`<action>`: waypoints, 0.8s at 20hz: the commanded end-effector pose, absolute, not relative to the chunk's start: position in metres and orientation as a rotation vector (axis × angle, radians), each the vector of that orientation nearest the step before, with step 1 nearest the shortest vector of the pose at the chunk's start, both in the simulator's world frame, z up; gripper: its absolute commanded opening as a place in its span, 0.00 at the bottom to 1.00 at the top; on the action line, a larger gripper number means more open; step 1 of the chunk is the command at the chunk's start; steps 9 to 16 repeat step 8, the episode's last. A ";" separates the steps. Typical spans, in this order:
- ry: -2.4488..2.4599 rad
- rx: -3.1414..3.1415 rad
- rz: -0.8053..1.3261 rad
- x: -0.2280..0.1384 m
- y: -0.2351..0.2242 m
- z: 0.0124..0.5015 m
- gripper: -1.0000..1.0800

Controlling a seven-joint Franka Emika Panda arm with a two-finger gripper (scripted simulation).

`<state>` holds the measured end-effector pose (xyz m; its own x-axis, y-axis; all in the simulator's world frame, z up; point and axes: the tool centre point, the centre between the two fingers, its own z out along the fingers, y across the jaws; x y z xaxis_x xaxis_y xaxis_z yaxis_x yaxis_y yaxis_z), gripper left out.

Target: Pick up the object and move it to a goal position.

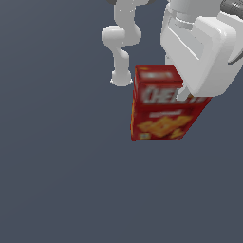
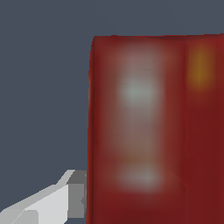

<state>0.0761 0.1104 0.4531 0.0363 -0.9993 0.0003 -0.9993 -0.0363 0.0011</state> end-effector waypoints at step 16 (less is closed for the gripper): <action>-2.181 2.261 0.000 0.079 0.113 0.459 0.00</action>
